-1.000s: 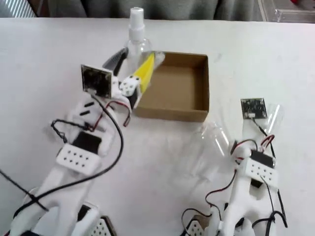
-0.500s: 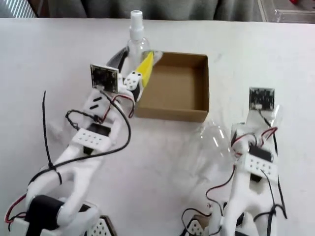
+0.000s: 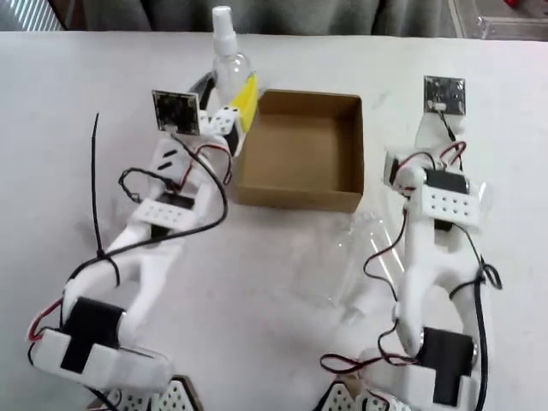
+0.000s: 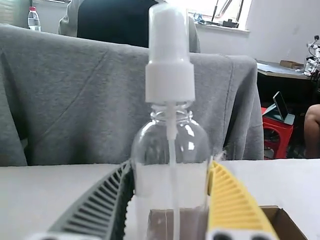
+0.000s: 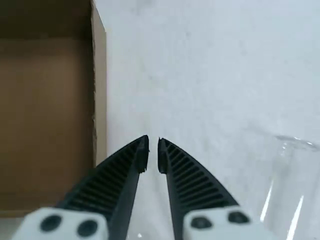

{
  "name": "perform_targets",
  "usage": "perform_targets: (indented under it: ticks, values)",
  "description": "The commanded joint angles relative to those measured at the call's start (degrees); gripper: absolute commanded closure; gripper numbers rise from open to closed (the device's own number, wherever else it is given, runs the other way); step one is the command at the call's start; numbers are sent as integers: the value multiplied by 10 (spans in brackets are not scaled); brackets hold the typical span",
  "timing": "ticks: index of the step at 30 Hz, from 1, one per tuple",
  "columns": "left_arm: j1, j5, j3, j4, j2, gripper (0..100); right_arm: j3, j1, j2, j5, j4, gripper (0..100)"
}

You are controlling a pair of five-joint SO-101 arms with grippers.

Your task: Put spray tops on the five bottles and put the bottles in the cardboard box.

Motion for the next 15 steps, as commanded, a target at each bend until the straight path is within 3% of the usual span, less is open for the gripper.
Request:
perform_targets:
  ticks: [1,6,9,15]
  values:
    - [-4,7,-63,-17,27,977,-91,-27,56,-21,-3,982]
    - [-10,12,-83,-17,52,977,-234,-51,218,-38,-3,982]
    - [-40,67,-84,-15,43,977,-310,-67,305,-38,7,982]
    - [-55,93,-82,-13,39,977,-366,-107,352,-38,77,982]
